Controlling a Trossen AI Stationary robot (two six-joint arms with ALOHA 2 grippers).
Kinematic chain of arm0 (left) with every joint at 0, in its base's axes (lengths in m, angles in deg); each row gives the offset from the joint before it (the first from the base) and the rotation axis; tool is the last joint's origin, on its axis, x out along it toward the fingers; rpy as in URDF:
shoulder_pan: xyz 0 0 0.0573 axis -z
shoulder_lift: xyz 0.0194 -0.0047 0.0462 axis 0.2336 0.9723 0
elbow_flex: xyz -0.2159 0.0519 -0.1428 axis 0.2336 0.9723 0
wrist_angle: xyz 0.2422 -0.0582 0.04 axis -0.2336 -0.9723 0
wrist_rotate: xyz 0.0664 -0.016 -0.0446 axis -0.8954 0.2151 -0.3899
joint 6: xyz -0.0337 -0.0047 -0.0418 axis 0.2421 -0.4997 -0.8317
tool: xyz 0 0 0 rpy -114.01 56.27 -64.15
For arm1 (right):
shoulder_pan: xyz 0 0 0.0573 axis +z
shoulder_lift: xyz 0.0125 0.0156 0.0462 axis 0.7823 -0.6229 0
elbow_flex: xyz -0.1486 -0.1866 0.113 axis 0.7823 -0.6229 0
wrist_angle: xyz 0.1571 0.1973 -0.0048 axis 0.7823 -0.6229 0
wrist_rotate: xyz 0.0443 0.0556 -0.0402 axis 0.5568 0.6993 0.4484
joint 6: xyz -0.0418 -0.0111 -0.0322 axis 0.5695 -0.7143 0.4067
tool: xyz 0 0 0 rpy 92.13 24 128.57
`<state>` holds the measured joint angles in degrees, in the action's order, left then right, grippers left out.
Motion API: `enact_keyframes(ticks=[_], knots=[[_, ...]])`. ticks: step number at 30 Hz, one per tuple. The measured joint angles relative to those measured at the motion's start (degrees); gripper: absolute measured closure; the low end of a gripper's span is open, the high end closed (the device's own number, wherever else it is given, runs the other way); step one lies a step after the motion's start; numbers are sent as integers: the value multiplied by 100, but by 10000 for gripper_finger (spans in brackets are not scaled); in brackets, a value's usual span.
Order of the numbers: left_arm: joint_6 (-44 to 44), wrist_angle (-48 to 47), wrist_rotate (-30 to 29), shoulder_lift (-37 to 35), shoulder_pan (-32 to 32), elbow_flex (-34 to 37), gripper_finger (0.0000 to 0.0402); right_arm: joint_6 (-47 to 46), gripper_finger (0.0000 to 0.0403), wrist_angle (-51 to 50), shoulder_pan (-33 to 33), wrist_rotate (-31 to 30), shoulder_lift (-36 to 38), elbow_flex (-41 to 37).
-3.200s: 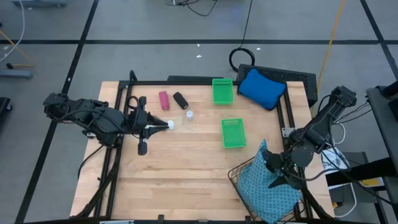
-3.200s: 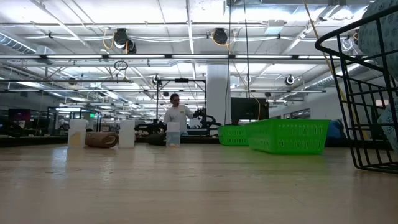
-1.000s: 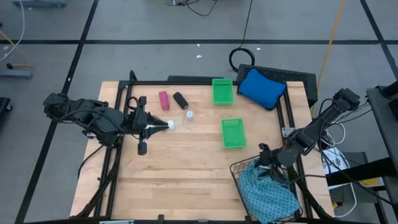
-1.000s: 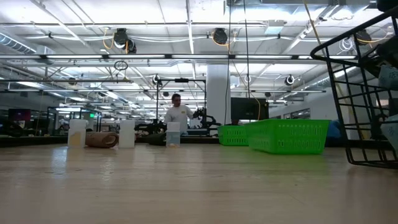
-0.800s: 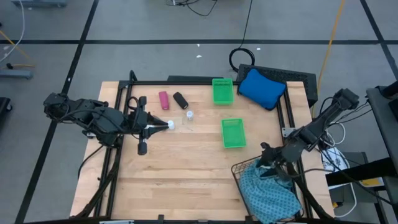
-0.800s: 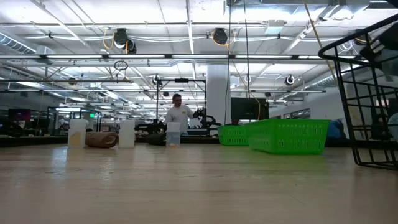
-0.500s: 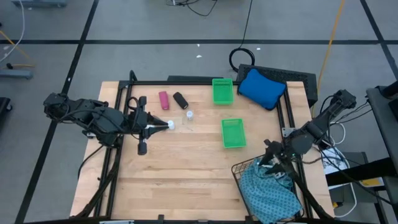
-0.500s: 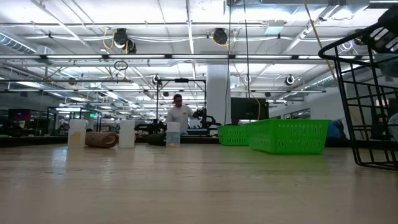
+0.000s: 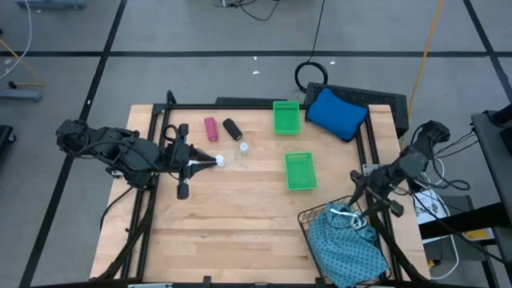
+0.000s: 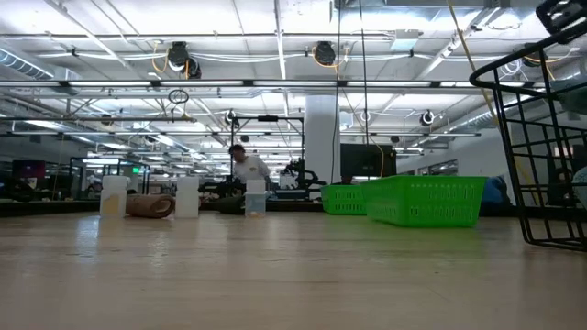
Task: Pick & Place Medicine items
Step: Put the left transparent pill bottle into the bottom green bin
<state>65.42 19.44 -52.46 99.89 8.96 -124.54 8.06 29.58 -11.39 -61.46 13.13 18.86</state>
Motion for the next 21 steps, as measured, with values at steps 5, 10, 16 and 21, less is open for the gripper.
enact_keyframes(ticks=[5,10,16,21], knots=[[64,0,1,0,1,0,355,1189,191,-19,4,-763,162,-24],[17,-3,3,75,-1,-7,355,2094,191,848,-21,-1463,345,-513],[274,355,36,137,-1,399,355,2271,190,1926,-300,-1516,703,-1359],[398,1216,50,-103,-156,1428,355,2139,192,2047,-734,-1517,1077,-1651]])
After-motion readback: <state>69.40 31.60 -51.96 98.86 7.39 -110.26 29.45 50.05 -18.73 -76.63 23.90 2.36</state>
